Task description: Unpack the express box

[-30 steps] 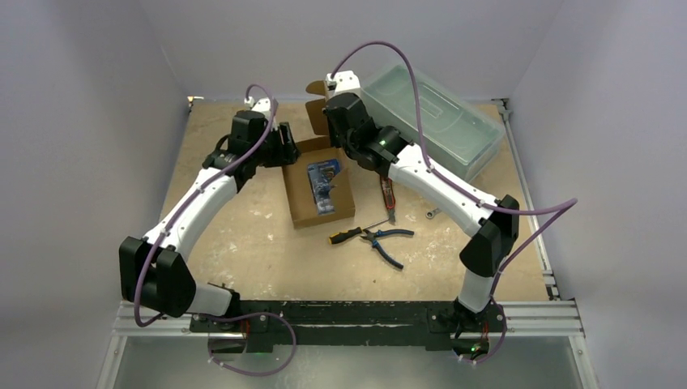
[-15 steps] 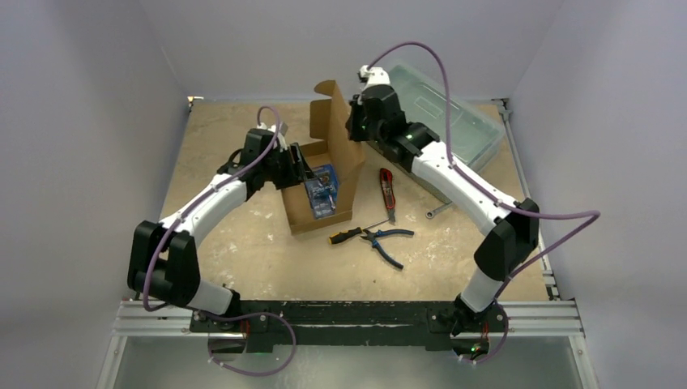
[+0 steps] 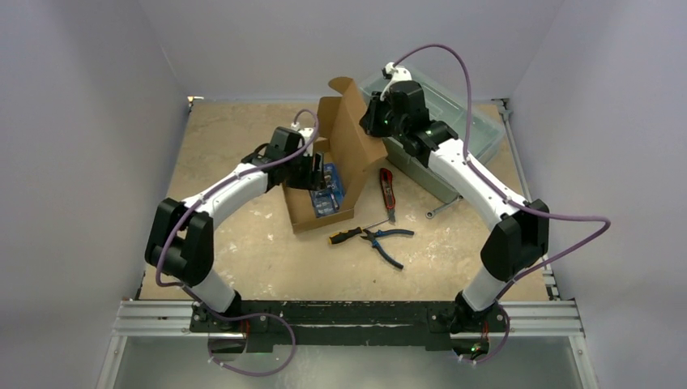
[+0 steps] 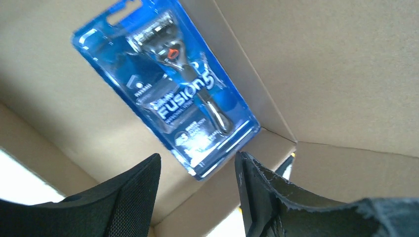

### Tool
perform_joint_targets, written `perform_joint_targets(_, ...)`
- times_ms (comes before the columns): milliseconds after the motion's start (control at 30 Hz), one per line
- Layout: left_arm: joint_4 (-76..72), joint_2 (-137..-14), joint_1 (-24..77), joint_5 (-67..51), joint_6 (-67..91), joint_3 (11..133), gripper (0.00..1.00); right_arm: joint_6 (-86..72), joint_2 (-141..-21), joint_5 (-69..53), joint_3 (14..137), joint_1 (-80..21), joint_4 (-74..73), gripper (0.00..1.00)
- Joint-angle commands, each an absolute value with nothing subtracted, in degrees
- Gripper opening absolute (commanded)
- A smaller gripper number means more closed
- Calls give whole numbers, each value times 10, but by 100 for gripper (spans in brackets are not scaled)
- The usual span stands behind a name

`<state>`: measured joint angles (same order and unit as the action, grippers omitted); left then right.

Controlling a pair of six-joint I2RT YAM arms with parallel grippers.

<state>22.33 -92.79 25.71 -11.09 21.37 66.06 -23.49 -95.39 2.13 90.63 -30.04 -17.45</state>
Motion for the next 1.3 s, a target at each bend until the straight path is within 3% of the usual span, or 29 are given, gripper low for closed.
perform_joint_targets(0,211,-892,219,-161,124,664,57,-183,-940,46,905,-295,-198,31)
perform_joint_targets(67,209,-898,217,-176,109,669,57,-168,-938,40,904,-295,-204,47)
perform_joint_targets(267,175,-897,217,-220,82,664,58,-127,-925,52,907,-295,-243,72)
perform_joint_targets(400,155,-897,204,-240,60,661,57,-90,-920,61,926,-296,-291,83)
perform_joint_targets(533,-55,-853,122,-350,173,549,57,-82,-899,66,911,-297,-328,94)
perform_joint_targets(600,-52,-848,117,-360,150,547,60,-77,-882,56,888,-298,-318,98)
perform_joint_targets(733,-24,-853,128,-364,93,553,66,-73,-858,39,867,-299,-305,99)
perform_joint_targets(900,-34,-819,196,-282,-61,510,72,-73,-825,-50,855,-300,-283,99)
perform_joint_targets(1033,-1,-820,213,-262,-175,509,72,-83,-792,-90,842,-301,-270,99)
perform_joint_targets(1267,117,-905,214,-290,-230,597,69,-94,-761,-91,823,-303,-255,99)
